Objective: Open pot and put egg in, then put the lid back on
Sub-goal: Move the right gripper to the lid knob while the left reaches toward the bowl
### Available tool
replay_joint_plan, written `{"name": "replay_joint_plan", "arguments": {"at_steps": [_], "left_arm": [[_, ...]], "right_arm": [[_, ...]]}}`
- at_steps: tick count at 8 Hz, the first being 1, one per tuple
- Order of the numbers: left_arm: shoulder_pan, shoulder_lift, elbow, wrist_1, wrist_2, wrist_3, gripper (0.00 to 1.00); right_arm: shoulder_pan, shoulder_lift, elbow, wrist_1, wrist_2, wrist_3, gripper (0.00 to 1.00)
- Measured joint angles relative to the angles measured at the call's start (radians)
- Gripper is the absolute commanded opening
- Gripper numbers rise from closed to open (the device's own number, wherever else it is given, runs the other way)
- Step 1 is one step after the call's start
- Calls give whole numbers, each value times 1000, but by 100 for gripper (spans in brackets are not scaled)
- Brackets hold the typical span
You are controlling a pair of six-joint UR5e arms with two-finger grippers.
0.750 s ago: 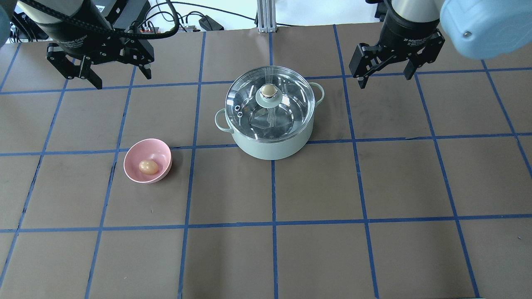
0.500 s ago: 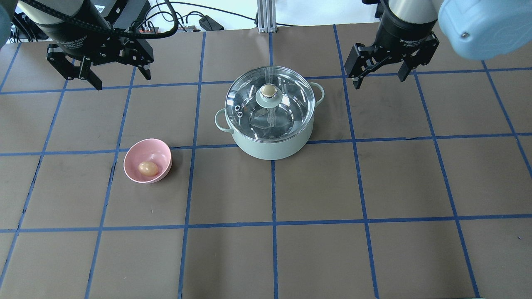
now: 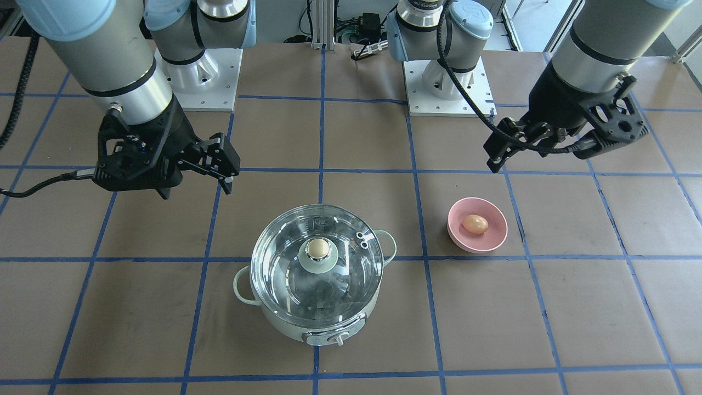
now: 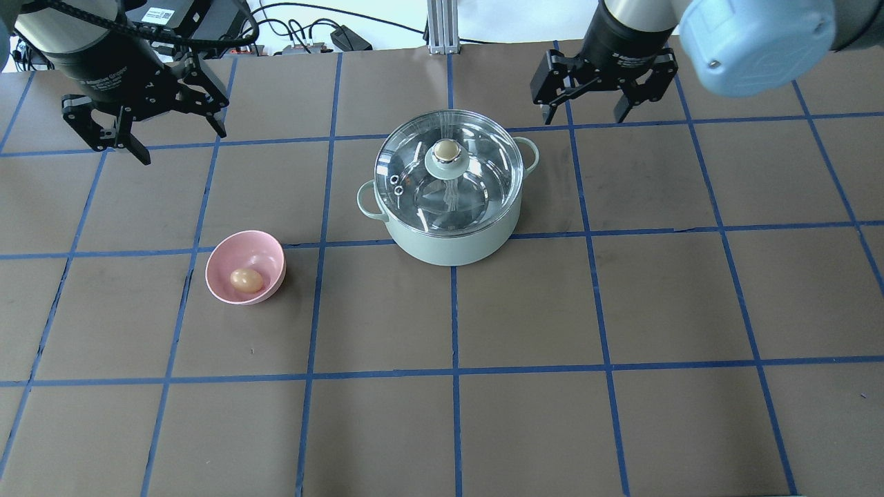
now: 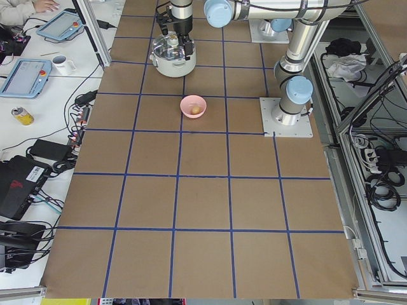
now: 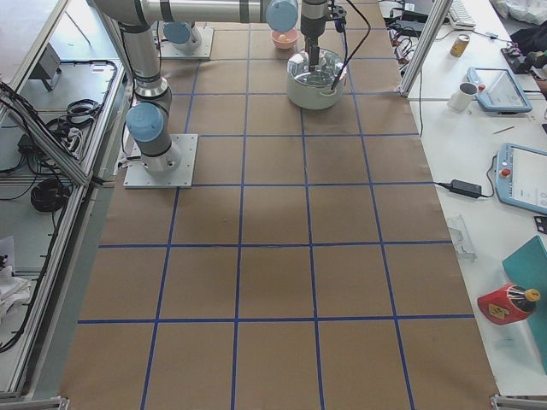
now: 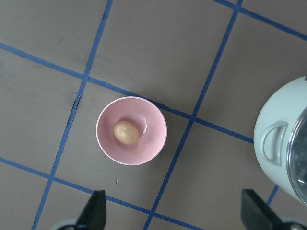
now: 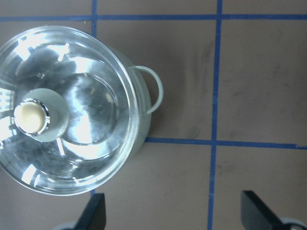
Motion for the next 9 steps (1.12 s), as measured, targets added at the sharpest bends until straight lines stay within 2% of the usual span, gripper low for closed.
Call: {"name": "replay_joint_plan", "arguments": {"at_steps": [3, 6, 9], "left_arm": [[48, -63, -13, 26, 50, -196, 100], [52, -136, -51, 181, 60, -469, 100], [55, -154, -193, 309, 1, -606, 100]], "right_arm": [[128, 144, -64, -156, 13, 186, 100], [196, 258, -84, -234, 1, 242, 100], [246, 306, -87, -257, 0, 292, 97]]}}
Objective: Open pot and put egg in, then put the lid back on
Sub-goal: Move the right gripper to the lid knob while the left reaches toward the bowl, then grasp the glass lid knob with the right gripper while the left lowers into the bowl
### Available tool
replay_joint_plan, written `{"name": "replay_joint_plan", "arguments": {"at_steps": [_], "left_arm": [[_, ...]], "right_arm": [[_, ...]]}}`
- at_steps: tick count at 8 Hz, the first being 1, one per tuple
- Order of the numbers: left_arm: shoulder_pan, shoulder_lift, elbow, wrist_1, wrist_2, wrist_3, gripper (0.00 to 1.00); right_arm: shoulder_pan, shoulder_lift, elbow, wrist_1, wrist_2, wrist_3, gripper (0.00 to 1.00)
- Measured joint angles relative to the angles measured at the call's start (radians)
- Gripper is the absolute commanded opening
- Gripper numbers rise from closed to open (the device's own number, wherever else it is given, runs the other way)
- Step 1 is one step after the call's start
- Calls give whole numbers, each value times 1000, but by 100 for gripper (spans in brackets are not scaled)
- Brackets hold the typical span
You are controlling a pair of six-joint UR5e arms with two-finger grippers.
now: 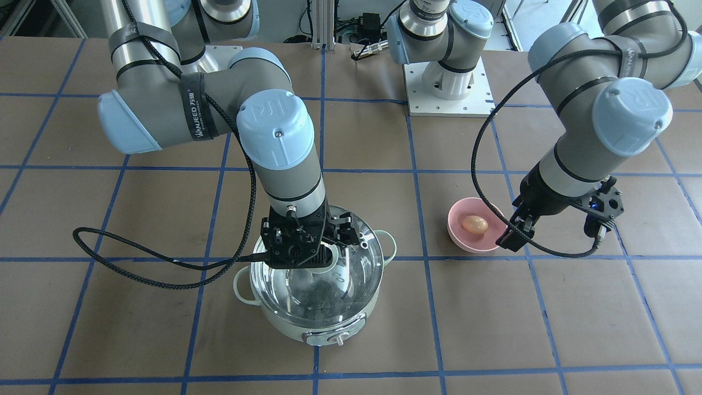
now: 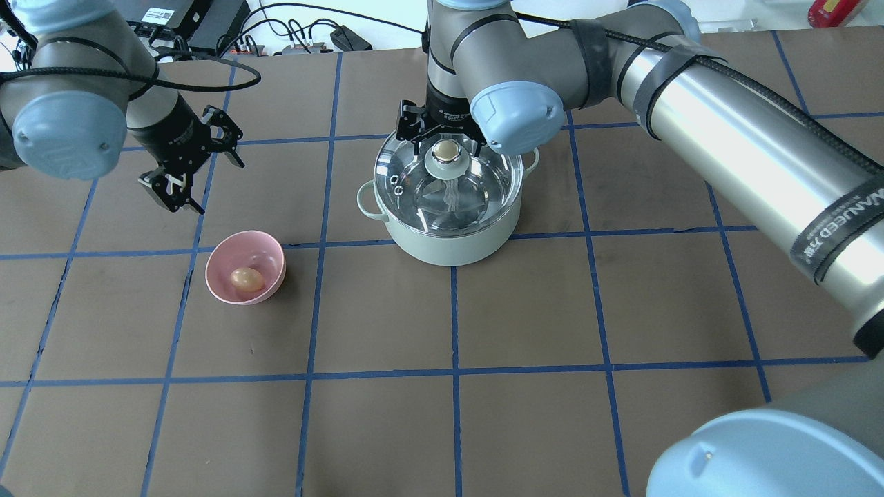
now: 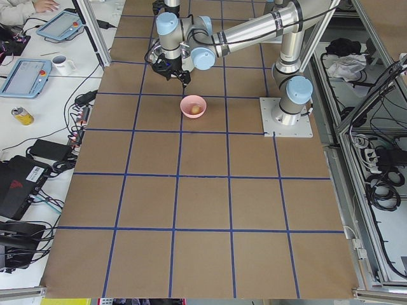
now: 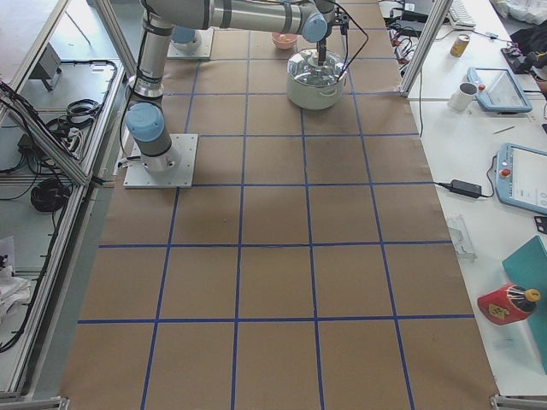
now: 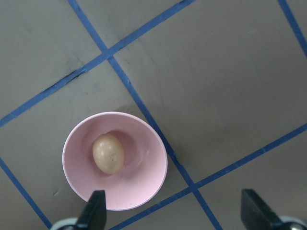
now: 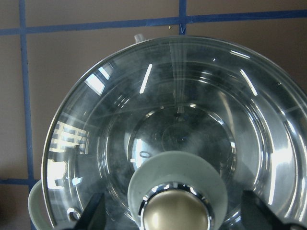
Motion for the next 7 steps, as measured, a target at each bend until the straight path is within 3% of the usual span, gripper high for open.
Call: {"name": "replay_joint_plan", "arguments": {"at_steps": [1, 2, 3, 4, 5, 7], "left_arm": [[0, -8, -43, 21, -4, -52, 100], [1, -13, -71, 29, -3, -113, 100], [5, -17, -100, 33, -2, -160, 100], [13, -18, -133, 41, -2, -183, 100], [24, -20, -160, 51, -3, -191, 100], [35, -30, -200, 63, 1, -188, 100]], "right_arm": [[7, 9, -1, -1, -2, 0, 82], [10, 14, -4, -2, -13, -6, 53], [11, 16, -6, -3, -22, -13, 31], [12, 16, -8, -4, -25, -17, 24], [12, 15, -9, -5, -27, -20, 9], [12, 12, -10, -4, -24, -21, 0]]}}
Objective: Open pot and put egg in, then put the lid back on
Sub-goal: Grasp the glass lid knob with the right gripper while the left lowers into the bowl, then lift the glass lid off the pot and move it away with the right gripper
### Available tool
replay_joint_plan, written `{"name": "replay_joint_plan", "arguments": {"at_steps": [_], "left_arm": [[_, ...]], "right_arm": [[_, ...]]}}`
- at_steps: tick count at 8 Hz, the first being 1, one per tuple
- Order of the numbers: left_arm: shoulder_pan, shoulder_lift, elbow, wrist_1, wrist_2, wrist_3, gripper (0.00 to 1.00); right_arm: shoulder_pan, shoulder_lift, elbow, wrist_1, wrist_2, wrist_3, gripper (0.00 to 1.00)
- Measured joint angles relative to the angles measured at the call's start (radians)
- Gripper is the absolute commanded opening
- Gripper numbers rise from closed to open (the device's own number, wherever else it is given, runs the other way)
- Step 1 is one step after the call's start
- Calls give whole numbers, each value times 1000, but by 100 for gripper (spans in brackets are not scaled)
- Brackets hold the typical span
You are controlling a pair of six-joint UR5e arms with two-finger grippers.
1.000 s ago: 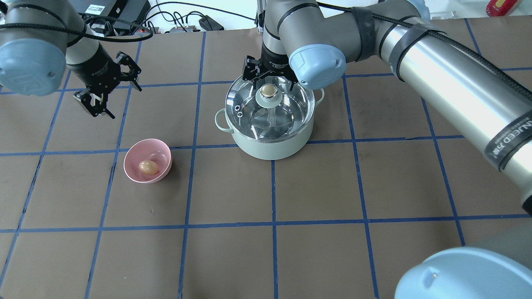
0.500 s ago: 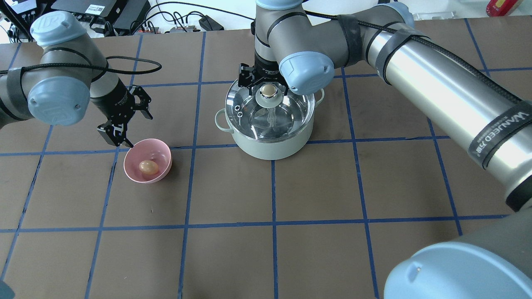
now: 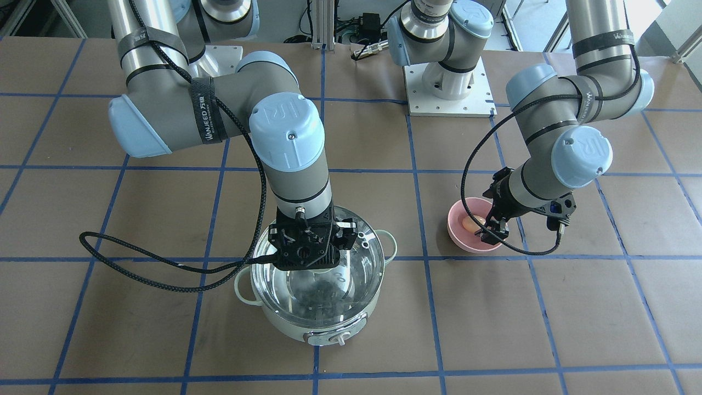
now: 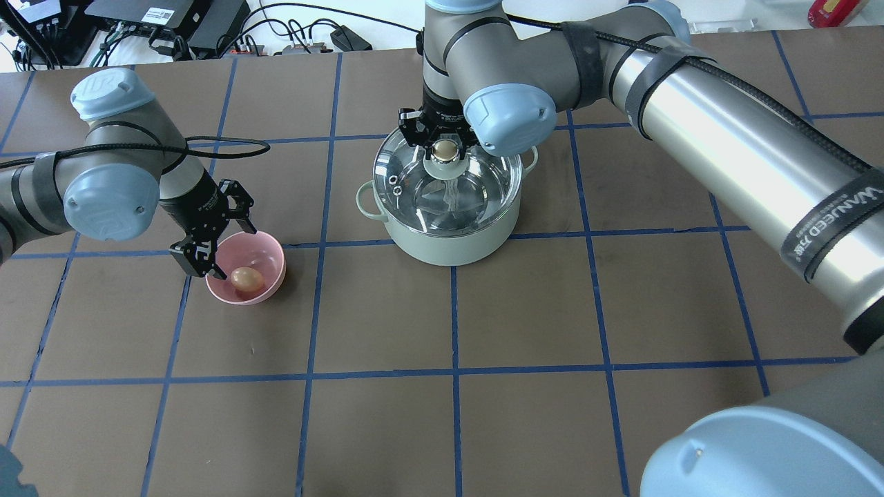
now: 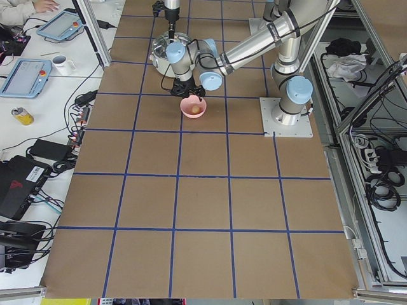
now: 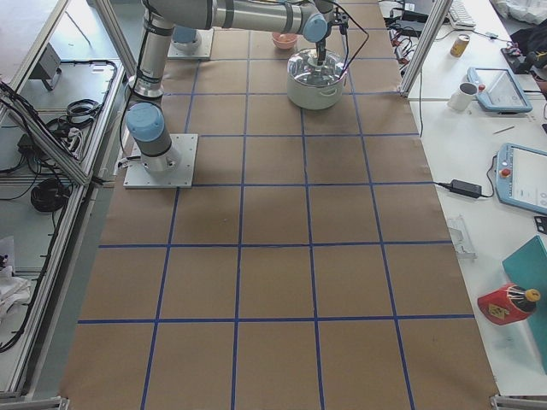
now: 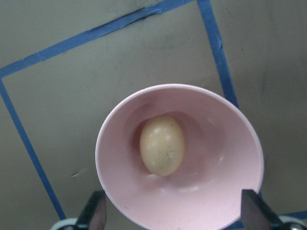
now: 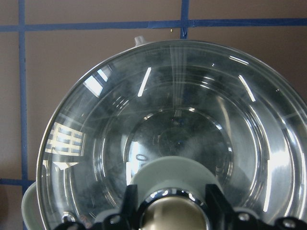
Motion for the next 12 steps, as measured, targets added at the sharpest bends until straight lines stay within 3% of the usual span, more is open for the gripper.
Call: {"name": "replay_joint_plan", "arguments": {"at_steps": [5, 8, 12], "left_arm": [[19, -27, -68, 127, 0, 67, 100], [22, -27, -100, 152, 3, 67, 100], [22, -33, -115, 154, 4, 70, 100]], "right_arm": [[-43, -96, 1, 68, 4, -58, 0], [-204, -205, 8, 220, 3, -270, 0], [-375, -253, 18, 289, -22, -466, 0]]}}
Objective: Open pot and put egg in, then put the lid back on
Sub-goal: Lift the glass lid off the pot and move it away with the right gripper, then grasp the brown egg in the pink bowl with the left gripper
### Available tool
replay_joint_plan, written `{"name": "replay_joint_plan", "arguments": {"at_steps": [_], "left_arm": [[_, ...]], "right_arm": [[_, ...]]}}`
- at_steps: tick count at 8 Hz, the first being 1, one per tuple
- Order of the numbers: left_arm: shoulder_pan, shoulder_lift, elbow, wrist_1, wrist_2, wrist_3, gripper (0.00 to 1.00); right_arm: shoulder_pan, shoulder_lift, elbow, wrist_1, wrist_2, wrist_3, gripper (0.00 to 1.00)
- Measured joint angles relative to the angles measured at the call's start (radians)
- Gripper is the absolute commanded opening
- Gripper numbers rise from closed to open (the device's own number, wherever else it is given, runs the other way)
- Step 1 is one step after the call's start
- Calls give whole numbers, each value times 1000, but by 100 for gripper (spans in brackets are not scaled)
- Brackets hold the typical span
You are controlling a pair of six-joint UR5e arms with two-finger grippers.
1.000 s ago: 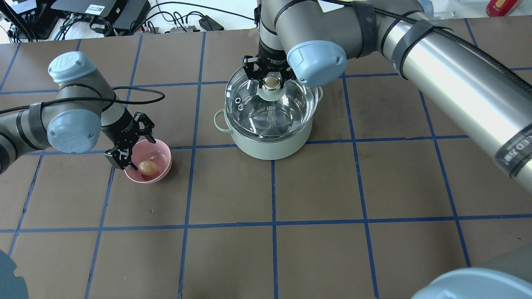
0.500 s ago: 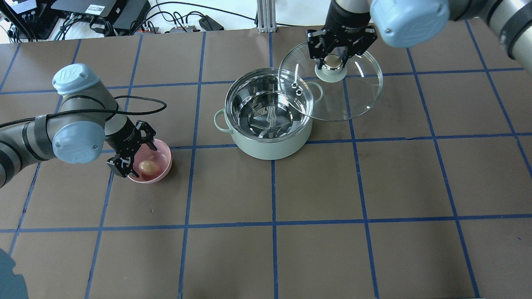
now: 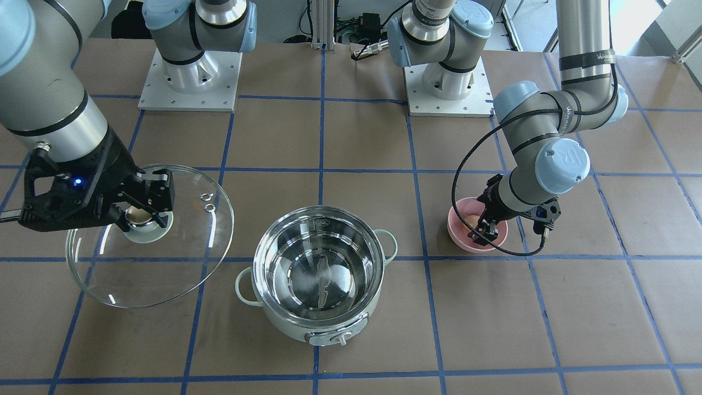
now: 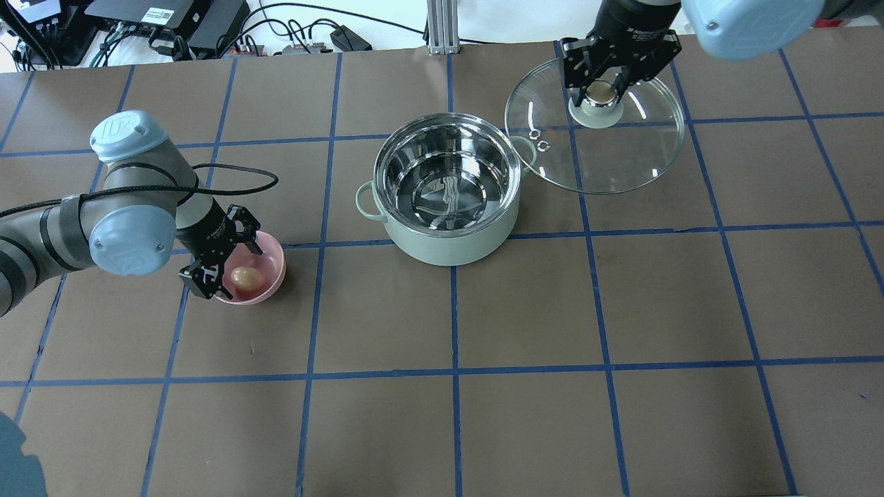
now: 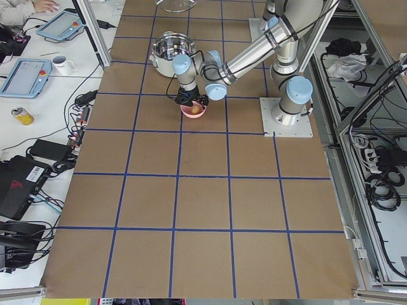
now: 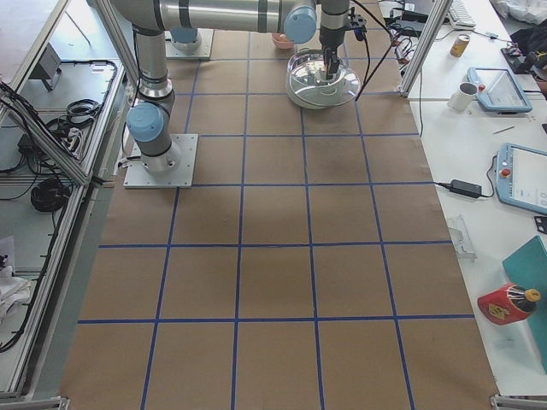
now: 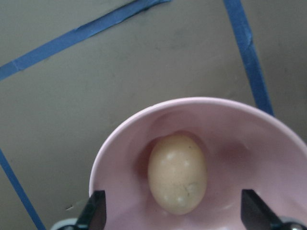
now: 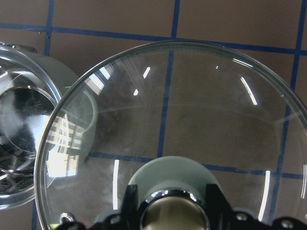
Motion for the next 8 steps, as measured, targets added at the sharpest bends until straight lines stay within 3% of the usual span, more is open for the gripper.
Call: {"name": "replay_joint_plan", "arguments": {"at_steps": [3, 8], "left_arm": [[0, -25, 0, 18, 12, 3, 100], [-1, -37, 9, 24, 6, 1, 96]], "right_arm": [[-62, -20, 2, 21, -36, -71, 0], [-69, -31, 4, 25, -41, -84, 0]]}}
